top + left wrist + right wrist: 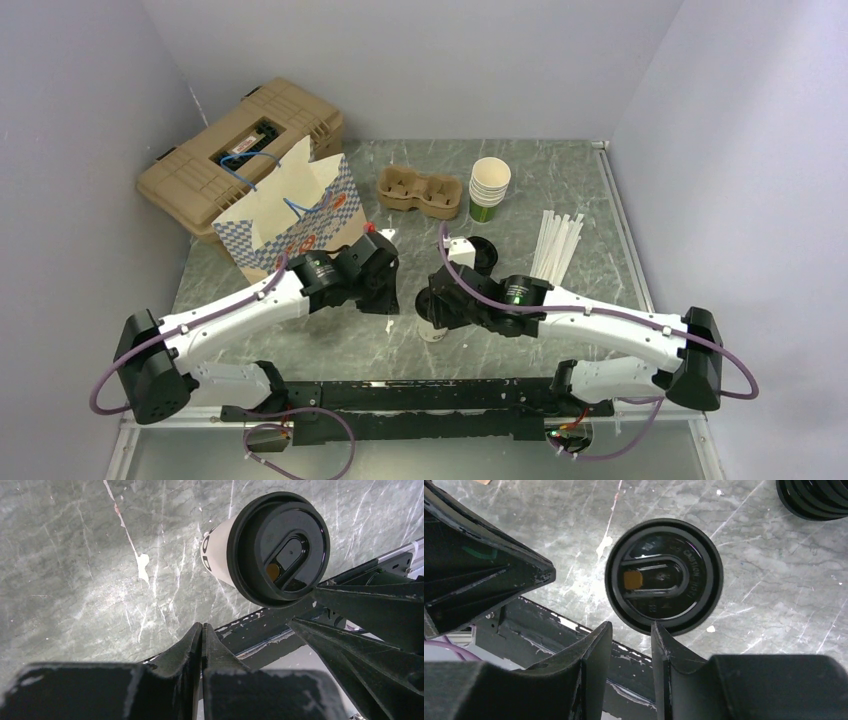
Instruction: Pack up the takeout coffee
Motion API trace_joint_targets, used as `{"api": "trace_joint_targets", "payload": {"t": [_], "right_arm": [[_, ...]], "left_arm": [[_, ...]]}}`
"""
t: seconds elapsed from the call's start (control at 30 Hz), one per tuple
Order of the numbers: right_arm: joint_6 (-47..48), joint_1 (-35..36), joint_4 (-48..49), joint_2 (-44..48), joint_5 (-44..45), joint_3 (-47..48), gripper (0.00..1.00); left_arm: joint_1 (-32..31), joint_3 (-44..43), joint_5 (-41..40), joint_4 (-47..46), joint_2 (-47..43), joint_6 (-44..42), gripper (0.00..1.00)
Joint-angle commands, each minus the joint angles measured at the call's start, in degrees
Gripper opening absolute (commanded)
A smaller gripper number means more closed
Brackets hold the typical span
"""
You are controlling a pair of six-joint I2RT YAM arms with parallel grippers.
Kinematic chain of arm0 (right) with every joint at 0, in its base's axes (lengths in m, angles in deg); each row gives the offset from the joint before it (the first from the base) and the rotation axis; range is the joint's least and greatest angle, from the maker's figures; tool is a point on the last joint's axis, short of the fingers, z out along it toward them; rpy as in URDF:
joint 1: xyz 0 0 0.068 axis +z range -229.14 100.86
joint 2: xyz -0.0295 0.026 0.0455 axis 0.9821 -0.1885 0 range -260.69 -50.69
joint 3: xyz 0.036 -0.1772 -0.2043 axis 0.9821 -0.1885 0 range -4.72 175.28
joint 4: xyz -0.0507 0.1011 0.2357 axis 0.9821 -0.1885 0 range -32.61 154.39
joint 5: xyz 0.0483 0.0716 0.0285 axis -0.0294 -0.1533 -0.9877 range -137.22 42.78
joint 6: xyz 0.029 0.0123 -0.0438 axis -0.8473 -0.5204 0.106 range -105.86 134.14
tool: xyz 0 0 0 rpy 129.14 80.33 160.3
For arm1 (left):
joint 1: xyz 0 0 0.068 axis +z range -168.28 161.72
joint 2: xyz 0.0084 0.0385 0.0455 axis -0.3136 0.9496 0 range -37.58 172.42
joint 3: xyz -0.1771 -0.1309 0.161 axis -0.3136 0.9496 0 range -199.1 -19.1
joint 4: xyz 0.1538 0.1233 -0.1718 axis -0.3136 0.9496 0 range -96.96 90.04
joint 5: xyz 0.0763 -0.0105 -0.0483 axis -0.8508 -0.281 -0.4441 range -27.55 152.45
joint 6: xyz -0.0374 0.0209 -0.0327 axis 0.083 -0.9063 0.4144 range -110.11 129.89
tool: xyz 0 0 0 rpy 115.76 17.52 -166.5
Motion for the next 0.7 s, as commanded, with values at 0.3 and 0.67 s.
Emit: {"api": "trace_joint_targets", "payload": {"t": [0.3, 0.67], "right_arm": [[-2.7, -0.5, -1.6, 5.6, 4.3, -1.6, 0.39], [-6.8, -0.5, -4.9, 11.5, 4.4, -7.6, 0.38]], "left_arm": [[-0.3, -1.6, -0.3, -2.4, 1.0, -1.8, 0.10], [-0.2, -5.8, -2.5, -4.6, 7.2, -6.1, 0.29]]}}
